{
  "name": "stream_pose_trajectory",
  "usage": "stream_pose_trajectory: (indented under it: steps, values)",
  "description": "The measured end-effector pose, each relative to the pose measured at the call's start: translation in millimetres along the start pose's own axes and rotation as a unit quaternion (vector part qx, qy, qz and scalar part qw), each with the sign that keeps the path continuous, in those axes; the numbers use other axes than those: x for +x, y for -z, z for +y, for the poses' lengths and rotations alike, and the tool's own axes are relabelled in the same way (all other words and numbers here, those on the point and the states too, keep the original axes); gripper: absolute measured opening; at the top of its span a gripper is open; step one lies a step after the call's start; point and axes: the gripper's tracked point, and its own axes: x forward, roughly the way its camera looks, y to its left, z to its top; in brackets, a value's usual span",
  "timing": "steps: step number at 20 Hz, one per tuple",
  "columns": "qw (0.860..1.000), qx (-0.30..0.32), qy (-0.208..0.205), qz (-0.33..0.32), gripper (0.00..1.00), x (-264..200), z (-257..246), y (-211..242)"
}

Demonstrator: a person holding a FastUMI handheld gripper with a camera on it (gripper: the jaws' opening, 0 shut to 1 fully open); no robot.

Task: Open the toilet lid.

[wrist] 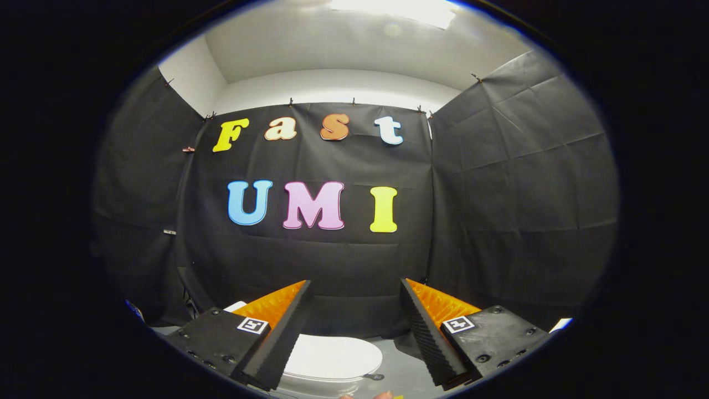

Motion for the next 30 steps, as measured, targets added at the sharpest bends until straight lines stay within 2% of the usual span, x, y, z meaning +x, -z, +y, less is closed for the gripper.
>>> stream_pose_trajectory:
  steps: [4, 9, 13, 21, 25, 30]
  values:
    - [0.998, 0.017, -0.052, -0.023, 0.99, 2.3, 22.1, -1.0]
    - [0.999, -0.006, -0.033, -0.042, 0.98, 23.9, 8.8, 28.5]
    - [0.999, -0.008, -0.025, -0.025, 0.98, 39.6, -8.6, 78.2]
    - [0.997, -0.023, -0.052, 0.045, 0.99, 63.1, -27.2, 205.8]
    - [0.995, 0.017, -0.067, 0.078, 0.98, 71.2, -39.7, 256.0]
    - [0.981, 0.091, -0.083, 0.148, 0.99, 90.9, -56.6, 325.9]
